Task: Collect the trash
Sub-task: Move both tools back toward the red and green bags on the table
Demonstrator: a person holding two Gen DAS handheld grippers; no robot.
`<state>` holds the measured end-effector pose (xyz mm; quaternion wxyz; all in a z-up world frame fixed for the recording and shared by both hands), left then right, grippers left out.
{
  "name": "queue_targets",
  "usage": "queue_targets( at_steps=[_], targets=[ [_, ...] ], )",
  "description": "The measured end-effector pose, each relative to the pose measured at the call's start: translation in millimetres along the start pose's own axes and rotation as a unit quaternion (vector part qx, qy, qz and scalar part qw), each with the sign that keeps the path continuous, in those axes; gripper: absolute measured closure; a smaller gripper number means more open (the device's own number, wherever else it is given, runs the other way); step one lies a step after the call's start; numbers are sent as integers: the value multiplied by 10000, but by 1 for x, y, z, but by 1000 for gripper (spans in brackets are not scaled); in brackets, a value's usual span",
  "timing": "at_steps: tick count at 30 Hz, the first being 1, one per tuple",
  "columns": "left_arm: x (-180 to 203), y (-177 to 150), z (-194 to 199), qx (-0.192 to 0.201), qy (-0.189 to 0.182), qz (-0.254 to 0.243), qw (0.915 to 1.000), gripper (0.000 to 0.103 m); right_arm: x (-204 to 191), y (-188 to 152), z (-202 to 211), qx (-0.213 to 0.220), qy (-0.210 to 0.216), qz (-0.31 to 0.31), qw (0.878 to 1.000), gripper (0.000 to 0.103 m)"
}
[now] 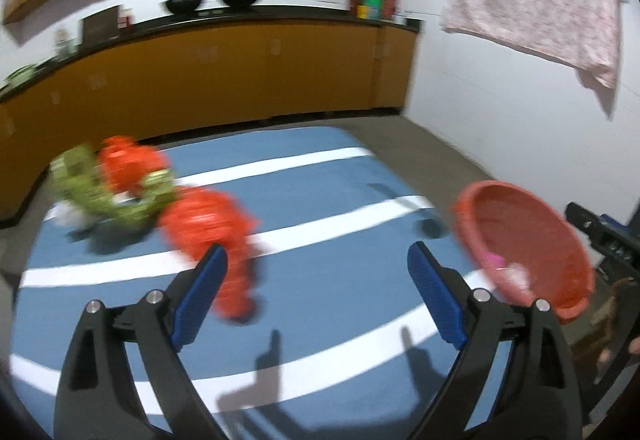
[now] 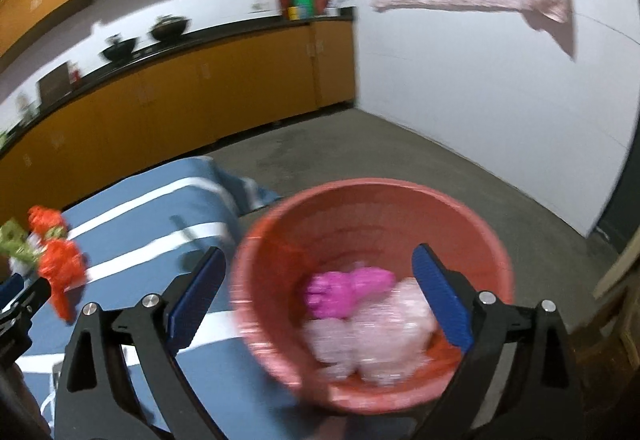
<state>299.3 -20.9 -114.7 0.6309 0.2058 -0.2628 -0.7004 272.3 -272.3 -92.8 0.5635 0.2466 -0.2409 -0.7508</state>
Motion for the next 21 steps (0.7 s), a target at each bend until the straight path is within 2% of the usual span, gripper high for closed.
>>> queue_targets(
  at_steps=[4,7,12,17,21],
  targets=[
    [-57,-15,10,30,496,374,9981,9,-55,-1,-2,-64,329,489,9982,7],
    [-107,-29,15,-32,937,720,9930,8,-99,-5,-4,-92,581,817,9949,6],
    [-173,-49,25,-102,1290,1302,9830,8,-182,-15,-14,-227,977,1456,9842,6],
    [-210,-57,36,-38,1570,1569,9751,6,-243,-27,-27,-364,1208,1911,9734,6],
    [-229,-61,40,-20,1662,1725,9709,6,-278,-32,-45,-441,1124,2221,9675,6]
  ],
)
Point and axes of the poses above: each gripper's, at about its wrist camera, not at the fingertips, and z roughly against the way its jaws point, x to its right, y to its top, the point moved 5 cm from there along -z, roughly the way its jaws point, and after that the axes turned 15 degrees about -x, right-handed, at the moved point
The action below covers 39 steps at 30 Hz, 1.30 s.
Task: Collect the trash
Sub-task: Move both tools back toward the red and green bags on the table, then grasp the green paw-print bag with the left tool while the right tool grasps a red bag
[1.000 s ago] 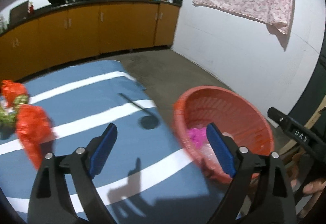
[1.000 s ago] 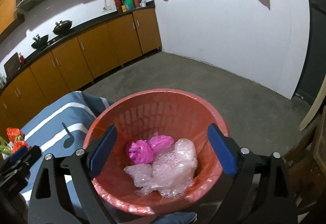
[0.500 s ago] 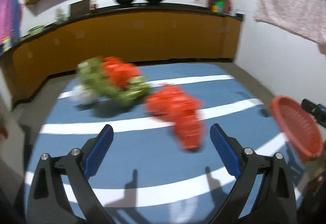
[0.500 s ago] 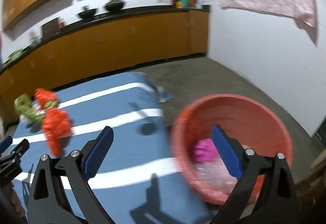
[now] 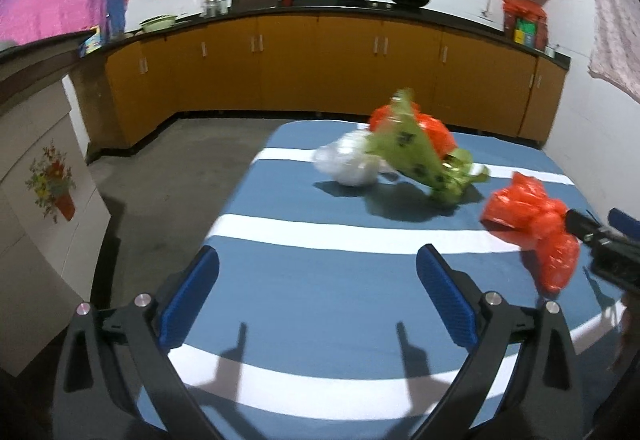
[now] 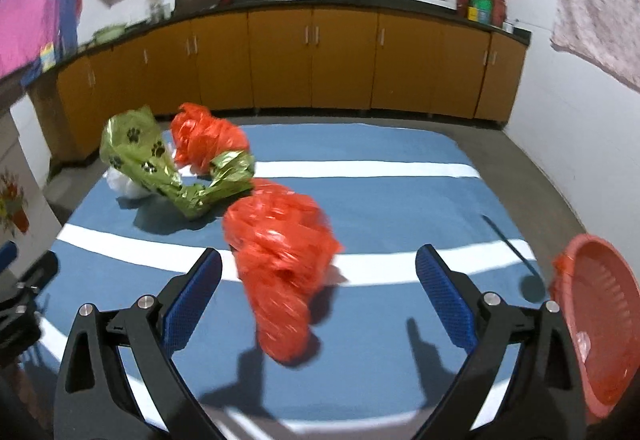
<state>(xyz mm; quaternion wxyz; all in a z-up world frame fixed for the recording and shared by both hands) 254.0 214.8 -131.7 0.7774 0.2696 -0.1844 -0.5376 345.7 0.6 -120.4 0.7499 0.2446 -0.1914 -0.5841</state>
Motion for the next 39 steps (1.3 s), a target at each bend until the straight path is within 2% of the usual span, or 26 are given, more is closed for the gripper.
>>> queue_targets(
  at_steps=[6,9,13,18,23,27,29,32,36,38,39],
  targets=[
    [-15,6,-9,-20,-20,129,9999,6,-2,7,-24,-262,139,-226,9993,8],
    [-12,9,-14,-47,-99,112,9999,6,-1,5,-33,-436,251,-248,9984,20],
    [-2,15,-20,-77,-275,70,9996,6,1,1,-40,-696,452,-233,9963,52],
    [23,25,-25,-67,-471,-69,9988,6,11,-7,-30,-598,376,-240,9972,57],
    [59,38,-38,-138,-739,-256,9968,6,42,-20,-19,-516,172,-462,9975,59],
    [83,55,-55,-242,-881,-153,9957,8,64,-28,-14,-529,117,-665,9963,59],
    [89,65,-62,-311,-936,-49,9951,11,73,-29,-12,-526,87,-696,9961,59],
    [94,76,-78,-453,-877,75,9951,22,79,-30,-11,-525,88,-713,9960,59],
    [96,82,-100,-757,-860,225,9932,43,82,-32,-8,-485,96,-679,9965,59],
    [98,83,-102,-764,-879,244,9929,51,85,-34,-7,-472,92,-678,9965,59],
    [101,84,-101,-742,-886,211,9931,59,86,-34,-6,-469,90,-681,9965,59]
  ],
)
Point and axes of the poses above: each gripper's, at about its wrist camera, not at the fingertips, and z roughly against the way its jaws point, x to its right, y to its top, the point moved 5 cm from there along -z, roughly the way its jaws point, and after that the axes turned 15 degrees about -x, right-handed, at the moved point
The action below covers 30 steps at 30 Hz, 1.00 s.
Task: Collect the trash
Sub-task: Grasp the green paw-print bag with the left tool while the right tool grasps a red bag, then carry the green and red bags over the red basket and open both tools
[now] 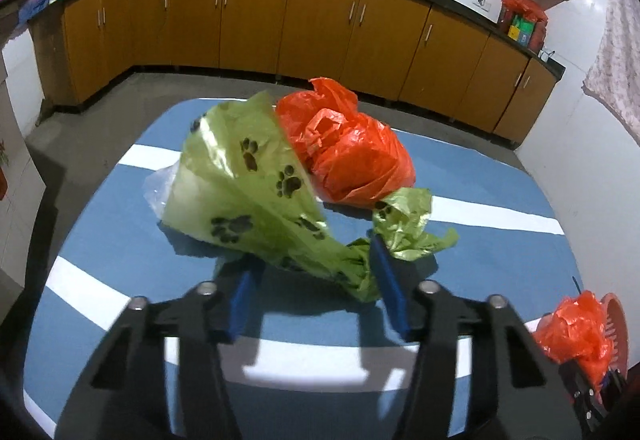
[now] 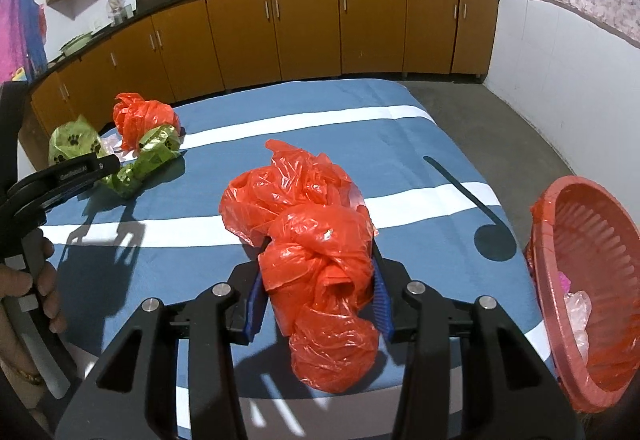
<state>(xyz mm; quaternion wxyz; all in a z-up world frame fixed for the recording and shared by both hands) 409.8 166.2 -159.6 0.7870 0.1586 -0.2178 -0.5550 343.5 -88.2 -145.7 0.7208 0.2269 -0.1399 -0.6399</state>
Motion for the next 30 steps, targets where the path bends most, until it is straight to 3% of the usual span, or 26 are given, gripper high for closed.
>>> queue_targets(
  at_steps=[4,6,20,30],
  targets=[
    [11,-1,4,52,-27,-189,9998,89,3,-3,4,33,-53,7,10000,59],
    [15,-4,8,65,-64,-266,9996,94,5,-5,8,55,-84,18,9999,59],
    [35,-44,63,186,-436,-734,9962,95,32,-18,57,383,-212,-302,9986,60],
    [73,-70,113,407,-687,-1302,9883,95,60,-36,101,703,-380,-644,9947,60]
  ],
)
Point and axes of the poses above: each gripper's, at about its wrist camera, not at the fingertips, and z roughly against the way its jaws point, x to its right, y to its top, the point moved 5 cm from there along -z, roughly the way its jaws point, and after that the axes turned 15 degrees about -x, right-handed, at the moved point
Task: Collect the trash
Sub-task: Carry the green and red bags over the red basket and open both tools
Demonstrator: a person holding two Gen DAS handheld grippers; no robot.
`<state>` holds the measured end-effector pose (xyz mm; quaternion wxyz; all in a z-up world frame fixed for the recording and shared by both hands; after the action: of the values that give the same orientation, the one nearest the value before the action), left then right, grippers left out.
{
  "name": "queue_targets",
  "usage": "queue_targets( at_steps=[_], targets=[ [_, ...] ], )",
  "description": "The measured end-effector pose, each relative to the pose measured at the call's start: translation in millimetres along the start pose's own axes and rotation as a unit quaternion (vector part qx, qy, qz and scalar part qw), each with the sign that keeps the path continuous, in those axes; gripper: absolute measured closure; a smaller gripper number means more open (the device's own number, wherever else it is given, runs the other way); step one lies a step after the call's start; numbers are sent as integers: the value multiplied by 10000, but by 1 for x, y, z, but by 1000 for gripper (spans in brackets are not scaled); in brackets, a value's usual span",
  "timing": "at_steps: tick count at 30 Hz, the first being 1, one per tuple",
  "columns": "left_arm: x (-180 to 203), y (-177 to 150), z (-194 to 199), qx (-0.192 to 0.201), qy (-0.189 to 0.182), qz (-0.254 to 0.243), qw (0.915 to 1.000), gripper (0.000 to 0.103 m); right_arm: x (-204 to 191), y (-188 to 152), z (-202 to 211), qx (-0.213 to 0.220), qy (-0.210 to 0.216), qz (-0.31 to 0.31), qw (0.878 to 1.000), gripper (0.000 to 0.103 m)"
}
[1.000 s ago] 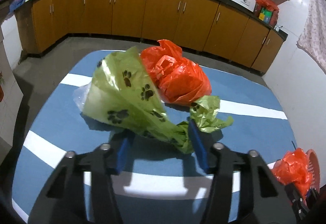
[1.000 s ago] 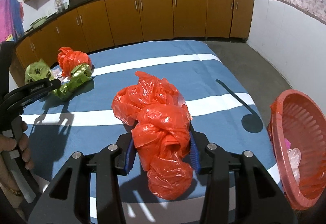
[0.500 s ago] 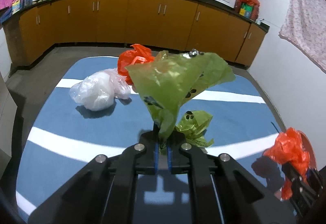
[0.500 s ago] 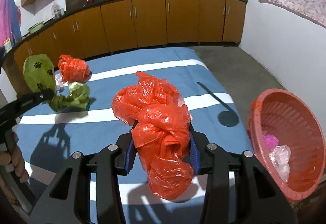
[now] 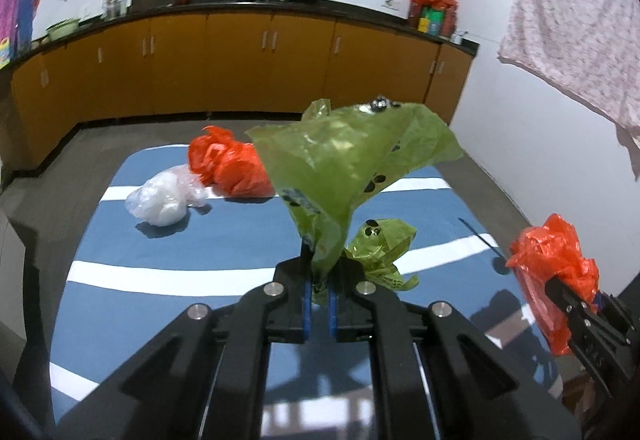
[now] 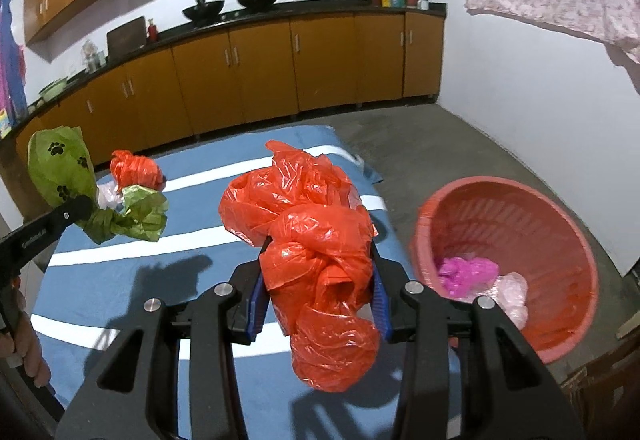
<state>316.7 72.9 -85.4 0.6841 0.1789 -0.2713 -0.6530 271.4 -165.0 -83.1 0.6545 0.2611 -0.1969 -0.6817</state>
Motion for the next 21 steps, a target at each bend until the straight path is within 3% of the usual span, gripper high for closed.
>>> queue_targets(
  at_steps=[21],
  targets=[
    [94,-25,20,-16,-638,-600,9962,95,87,-17,40,320,-576,-731,9951,60]
  ],
)
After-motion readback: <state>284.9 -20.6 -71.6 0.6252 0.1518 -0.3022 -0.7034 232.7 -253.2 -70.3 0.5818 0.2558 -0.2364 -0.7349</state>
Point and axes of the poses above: each gripper's, at about its wrist camera, not at the fingertips, and z roughly against the way its jaws point, x to its right, y to its top, the point moved 5 cm from there along -z, roughly the way its jaws point, and after that the axes turned 15 degrees about -x, right-handed, at the moved point
